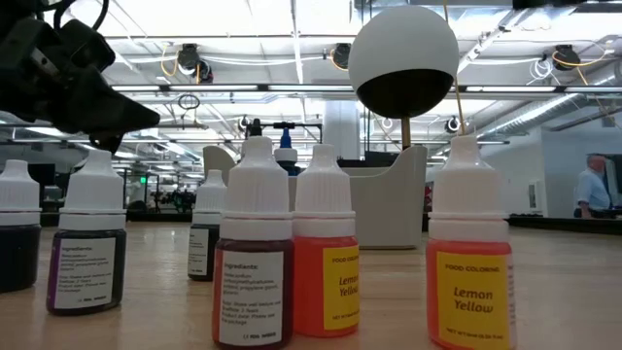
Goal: Pick & Place food coloring
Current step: Put the large green food coloring bottle into the gray bin
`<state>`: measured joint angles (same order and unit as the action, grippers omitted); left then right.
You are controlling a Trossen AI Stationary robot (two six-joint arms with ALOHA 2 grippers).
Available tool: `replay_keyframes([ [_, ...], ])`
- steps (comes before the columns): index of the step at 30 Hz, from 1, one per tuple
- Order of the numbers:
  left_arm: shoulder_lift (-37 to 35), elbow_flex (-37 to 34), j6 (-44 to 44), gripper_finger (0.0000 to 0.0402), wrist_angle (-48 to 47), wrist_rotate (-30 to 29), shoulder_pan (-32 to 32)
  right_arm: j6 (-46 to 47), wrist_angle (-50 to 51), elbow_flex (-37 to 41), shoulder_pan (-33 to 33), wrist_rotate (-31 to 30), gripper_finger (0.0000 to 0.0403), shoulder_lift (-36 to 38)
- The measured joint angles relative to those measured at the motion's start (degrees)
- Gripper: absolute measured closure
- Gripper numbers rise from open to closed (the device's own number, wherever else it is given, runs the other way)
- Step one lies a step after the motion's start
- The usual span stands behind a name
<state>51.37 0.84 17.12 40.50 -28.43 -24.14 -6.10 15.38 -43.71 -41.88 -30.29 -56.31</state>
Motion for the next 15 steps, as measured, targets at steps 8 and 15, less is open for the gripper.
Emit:
replay_keyframes([
  [8, 0.0, 0.0, 0.94, 0.0377, -0.01, -0.14, 0.0, 11.91, 20.71, -27.54, -7.02, 3.3, 0.0398, -25.88],
  [15, 0.0, 0.0, 0.43, 0.0392, 0.02, -0.15, 0.0, 16.51, 26.09, -34.35, -10.12, 11.11, 0.0337, -32.56],
])
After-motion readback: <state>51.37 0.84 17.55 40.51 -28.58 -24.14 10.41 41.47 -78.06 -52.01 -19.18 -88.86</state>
